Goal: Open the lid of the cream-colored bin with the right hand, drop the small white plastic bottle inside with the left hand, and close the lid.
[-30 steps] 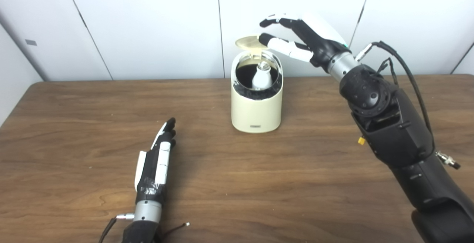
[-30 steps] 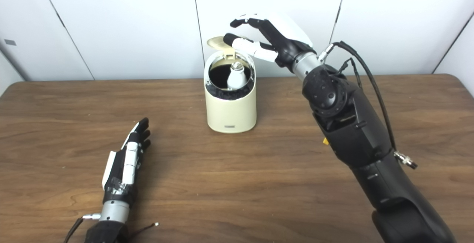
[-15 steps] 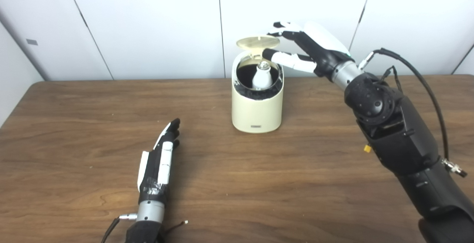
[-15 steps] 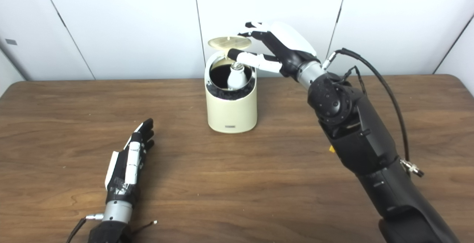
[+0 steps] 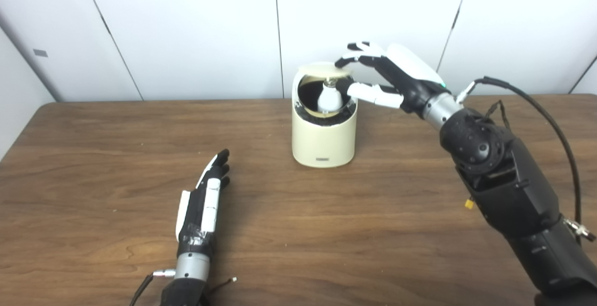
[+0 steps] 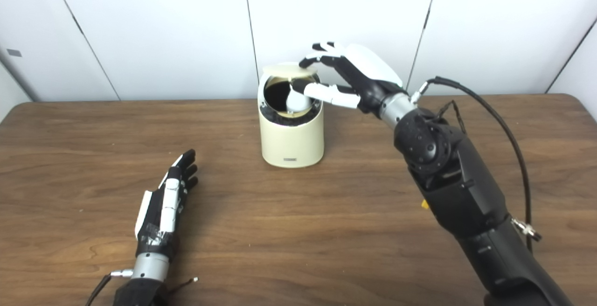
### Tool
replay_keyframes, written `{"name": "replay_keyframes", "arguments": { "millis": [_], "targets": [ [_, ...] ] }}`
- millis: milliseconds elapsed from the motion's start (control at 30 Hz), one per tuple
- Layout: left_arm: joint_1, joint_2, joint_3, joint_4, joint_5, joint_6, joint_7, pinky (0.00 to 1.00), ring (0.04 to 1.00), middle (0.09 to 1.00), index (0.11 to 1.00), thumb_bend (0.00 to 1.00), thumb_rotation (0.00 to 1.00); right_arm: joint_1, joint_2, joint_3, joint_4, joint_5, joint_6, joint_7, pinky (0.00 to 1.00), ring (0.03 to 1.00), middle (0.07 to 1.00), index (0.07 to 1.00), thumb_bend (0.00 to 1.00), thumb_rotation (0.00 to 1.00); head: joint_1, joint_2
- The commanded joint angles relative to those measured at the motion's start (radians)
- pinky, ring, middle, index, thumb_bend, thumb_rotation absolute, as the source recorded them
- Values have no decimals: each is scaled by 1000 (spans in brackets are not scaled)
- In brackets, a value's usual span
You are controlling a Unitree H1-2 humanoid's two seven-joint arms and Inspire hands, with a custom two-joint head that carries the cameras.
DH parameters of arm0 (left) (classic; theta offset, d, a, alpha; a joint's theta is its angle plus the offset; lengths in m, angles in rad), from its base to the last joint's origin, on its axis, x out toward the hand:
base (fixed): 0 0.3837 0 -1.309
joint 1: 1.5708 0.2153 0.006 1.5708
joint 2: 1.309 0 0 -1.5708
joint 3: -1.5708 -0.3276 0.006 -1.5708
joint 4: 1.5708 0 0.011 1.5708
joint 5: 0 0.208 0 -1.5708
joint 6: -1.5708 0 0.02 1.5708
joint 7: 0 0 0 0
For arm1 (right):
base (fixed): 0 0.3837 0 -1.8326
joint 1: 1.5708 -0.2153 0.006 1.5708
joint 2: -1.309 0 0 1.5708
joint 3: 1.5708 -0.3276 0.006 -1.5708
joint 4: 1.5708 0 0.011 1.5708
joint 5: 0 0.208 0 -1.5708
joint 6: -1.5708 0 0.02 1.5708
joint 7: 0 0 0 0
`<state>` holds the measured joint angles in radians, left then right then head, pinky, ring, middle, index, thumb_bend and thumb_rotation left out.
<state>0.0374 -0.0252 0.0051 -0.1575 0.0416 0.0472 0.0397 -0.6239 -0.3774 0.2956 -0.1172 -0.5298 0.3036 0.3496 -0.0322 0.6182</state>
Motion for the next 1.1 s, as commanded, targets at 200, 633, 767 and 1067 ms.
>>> {"name": "replay_keyframes", "arguments": {
  "millis": [200, 633, 767, 1067],
  "targets": [
    [-12, -5, -5, -15, 23, -28, 8, 909, 931, 939, 912, 619, 1000, 0, -34, 24, -87, -44, -40, 36, 977, 1000, 967, 790, 603, 1000, -2, 3],
    [-13, -12, -5, -21, 25, -23, 9, 900, 925, 931, 903, 600, 1000, 36, -30, 44, -89, -97, -69, 59, 1000, 1000, 988, 793, 642, 1000, 5, 12],
    [-11, -16, -3, -29, 28, -12, 14, 903, 930, 934, 904, 616, 1000, 38, -29, 48, -83, -108, -74, 58, 1000, 1000, 997, 793, 632, 1000, 5, 14],
    [-10, -17, -3, -29, 24, -15, 11, 903, 929, 933, 906, 616, 991, 50, -24, 60, -94, -139, -83, 67, 1000, 1000, 1000, 794, 614, 1000, 10, 22]
  ]
}}
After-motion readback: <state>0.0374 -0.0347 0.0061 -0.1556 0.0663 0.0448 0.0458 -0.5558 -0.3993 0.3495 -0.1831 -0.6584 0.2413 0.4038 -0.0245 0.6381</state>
